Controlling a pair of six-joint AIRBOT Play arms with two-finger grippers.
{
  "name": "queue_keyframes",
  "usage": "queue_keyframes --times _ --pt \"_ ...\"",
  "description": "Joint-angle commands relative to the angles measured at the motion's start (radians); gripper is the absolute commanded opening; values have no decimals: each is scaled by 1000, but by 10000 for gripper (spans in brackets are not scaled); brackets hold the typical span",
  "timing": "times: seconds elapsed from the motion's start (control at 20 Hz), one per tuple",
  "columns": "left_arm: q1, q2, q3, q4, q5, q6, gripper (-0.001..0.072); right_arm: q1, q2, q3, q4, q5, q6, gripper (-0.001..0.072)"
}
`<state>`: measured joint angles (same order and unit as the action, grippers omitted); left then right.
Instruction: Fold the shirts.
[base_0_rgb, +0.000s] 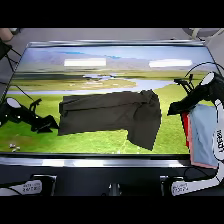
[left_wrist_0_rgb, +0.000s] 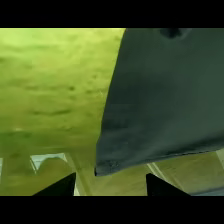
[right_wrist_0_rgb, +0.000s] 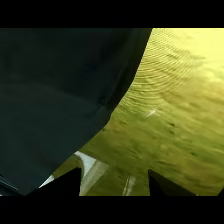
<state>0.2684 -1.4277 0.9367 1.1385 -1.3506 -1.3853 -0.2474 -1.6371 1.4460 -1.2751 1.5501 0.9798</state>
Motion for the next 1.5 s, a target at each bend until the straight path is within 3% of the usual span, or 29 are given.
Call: queue_keyframes --times 0.0,0.25,0.3,0.45,0.5,0.6,0.75,0.8,0.85,0.9,1.15,1.3,1.45 --pt "8 11 -118 -62 85 37 541 -8 6 -46 2 17 -16 405" --pt "-6 -8 -118 -156 159 40 531 -8 5 -103 8 -61 -13 407" --pt "-22 -22 -117 -172 166 39 485 -8 5 -126 21 -91 -13 422" --pt "-69 -49 -117 -175 207 -2 77 -4 -3 -196 114 -188 -17 431" --pt "-73 -47 -114 -175 209 -1 22 9 -16 -206 136 -206 -26 442" --pt "-71 -35 -105 -173 203 3 22 48 -45 -206 157 -249 -49 513" --pt "-71 7 -83 -170 196 19 21 89 -67 -206 153 -360 -6 477" --pt "-71 28 -74 -171 196 34 21 95 -69 -206 160 -382 4 416" --pt "-71 51 -61 -170 196 46 20 94 -69 -205 160 -407 3 141" --pt "-71 79 -43 -170 196 55 19 94 -63 -200 161 -399 3 14" --pt "-71 278 177 -170 197 81 18 93 139 -71 152 -403 -90 14" --pt "-70 436 470 -169 220 68 17 93 367 114 109 -447 -112 15" --pt "-70 581 801 -84 348 14 18 93 653 301 -42 -555 -113 15"
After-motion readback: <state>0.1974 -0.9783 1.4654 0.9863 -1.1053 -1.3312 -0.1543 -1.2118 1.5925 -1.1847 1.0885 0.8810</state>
